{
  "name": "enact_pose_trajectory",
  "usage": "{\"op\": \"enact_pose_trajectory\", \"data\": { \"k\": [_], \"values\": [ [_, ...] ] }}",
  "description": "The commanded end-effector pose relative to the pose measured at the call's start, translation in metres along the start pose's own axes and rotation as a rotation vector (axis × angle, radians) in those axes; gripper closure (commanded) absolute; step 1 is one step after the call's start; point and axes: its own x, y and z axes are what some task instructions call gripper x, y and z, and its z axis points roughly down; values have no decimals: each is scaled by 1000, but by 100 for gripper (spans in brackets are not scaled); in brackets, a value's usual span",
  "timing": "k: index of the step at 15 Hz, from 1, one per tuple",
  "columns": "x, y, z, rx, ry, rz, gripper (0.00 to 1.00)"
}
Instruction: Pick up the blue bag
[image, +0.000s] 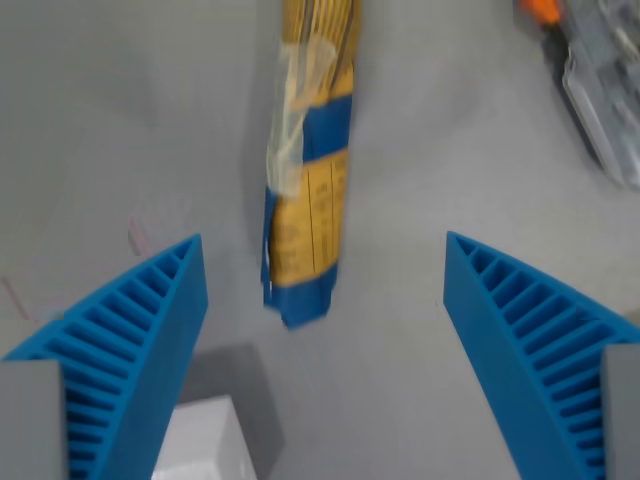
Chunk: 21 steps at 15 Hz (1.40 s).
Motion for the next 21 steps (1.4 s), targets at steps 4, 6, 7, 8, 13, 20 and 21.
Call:
{"op": "enact_pose_trajectory", "data": {
  "k": [4, 6, 7, 8, 13, 20, 21],
  "values": [
    [27, -1, 23, 31, -8, 38, 0],
    [29, 0, 25, 31, -3, 38, 0],
    [29, 0, 25, 32, -1, 38, 0],
    [29, 0, 26, 32, 0, 38, 0],
    [32, 0, 30, 32, 0, 38, 0],
    [28, 0, 46, 30, -14, 35, 0],
    [27, 0, 51, 31, -7, 35, 0]
  ]
}}
